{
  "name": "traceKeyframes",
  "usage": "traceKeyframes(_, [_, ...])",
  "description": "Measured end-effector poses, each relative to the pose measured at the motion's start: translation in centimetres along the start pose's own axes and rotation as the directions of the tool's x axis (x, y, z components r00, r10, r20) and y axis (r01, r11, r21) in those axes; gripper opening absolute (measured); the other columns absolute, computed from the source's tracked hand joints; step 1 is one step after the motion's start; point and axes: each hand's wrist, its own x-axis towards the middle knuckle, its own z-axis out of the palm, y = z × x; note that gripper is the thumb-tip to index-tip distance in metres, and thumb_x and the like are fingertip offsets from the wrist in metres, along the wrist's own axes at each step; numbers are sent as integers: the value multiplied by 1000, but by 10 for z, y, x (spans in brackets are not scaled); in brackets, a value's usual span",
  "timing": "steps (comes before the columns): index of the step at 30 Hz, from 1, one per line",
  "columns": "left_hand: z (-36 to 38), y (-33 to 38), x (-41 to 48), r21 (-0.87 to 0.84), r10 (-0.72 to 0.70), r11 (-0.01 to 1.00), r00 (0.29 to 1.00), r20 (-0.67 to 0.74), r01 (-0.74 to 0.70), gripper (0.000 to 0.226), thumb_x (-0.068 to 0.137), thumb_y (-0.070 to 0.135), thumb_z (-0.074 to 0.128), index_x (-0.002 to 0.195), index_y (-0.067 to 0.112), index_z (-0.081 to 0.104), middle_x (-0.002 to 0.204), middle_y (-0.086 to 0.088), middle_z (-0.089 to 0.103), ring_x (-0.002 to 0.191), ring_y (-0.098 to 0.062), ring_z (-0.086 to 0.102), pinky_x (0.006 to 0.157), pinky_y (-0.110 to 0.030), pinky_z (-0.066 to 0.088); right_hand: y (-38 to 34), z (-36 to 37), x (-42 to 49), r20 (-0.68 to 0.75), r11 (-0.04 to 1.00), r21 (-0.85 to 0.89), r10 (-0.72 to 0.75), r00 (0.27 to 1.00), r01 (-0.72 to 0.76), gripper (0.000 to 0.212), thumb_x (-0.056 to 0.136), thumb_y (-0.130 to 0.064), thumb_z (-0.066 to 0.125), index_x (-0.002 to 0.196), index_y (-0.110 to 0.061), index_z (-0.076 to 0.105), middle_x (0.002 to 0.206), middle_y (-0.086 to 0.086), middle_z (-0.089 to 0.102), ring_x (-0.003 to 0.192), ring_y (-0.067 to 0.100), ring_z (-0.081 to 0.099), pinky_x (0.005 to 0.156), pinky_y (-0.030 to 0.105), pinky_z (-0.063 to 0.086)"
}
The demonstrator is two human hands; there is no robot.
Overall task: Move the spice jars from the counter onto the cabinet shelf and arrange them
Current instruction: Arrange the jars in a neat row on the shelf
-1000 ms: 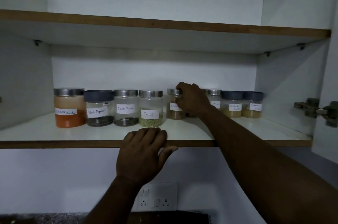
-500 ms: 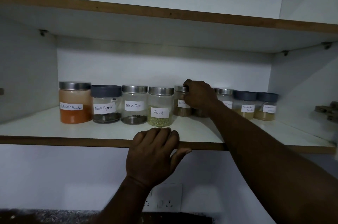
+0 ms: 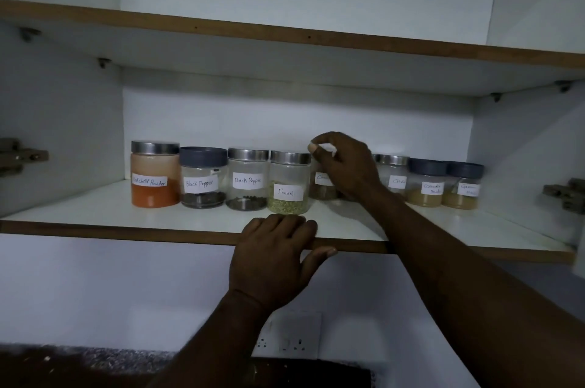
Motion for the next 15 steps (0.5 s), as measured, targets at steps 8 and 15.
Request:
traceKeyframes(8, [-26, -31, -7, -3, 6, 1000, 992, 123, -5, 57, 100, 70, 43, 121, 27, 73, 118, 6, 75, 105, -16, 69, 86, -36, 52, -35, 14, -8, 94, 961, -229, -137, 986, 155, 53, 80, -77, 59, 107, -32, 62, 101, -13, 67, 95, 13, 54, 72, 32, 45])
traceKeyframes(15, [-23, -80, -37, 127, 24, 992, 999, -32, -20, 49, 98, 66, 51, 116, 23, 64, 112, 3, 65, 98, -23, 58, 81, -40, 39, -24, 18, 6, 160, 940, -316, -82, 984, 130, 45, 85, -64, 67, 107, -26, 61, 95, -6, 69, 85, 19, 62, 71, 36, 52])
